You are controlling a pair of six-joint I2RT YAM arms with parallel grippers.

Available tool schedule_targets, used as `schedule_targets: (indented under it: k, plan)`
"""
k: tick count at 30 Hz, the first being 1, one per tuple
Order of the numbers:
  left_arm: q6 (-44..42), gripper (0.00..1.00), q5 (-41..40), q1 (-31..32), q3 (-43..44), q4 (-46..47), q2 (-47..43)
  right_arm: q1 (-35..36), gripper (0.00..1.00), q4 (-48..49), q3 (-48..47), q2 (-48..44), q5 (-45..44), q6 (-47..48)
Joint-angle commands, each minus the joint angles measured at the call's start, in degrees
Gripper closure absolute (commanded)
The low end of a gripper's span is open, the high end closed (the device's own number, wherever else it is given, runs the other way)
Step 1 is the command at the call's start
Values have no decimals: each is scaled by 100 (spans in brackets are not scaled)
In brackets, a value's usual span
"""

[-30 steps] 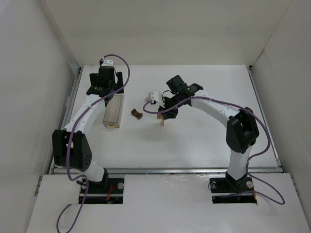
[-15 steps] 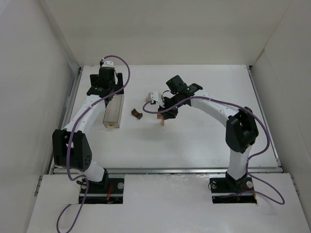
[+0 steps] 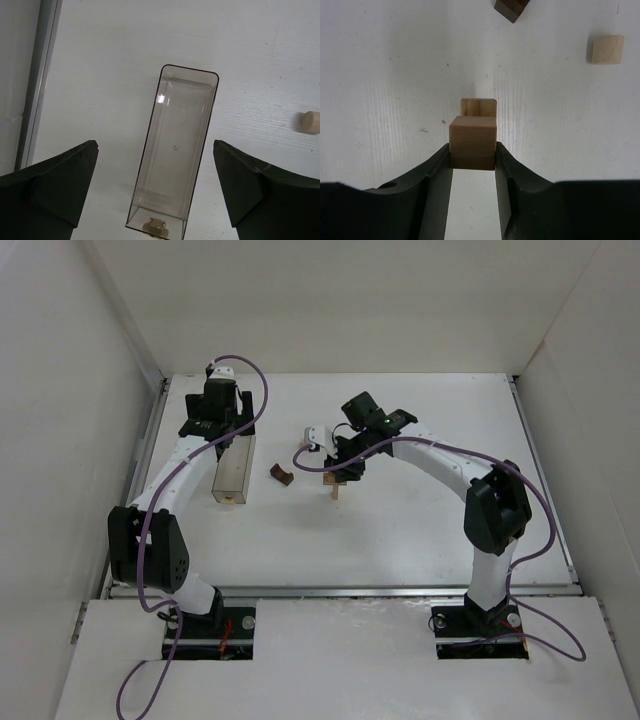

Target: Build the wood block tower

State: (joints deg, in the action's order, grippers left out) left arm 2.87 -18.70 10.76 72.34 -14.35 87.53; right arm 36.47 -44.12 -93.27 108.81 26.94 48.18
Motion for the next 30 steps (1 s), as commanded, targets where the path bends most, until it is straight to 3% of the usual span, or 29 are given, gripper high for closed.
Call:
schedule_targets:
  k: [1,30]
  plan:
    - [-6,0,-64,-22,-53,196,-122,1,100,96,-253,-1,22,-37]
    - [-6,0,-64,-22,-53,196,-70,-52,97,-9,-147,52,-31,77]
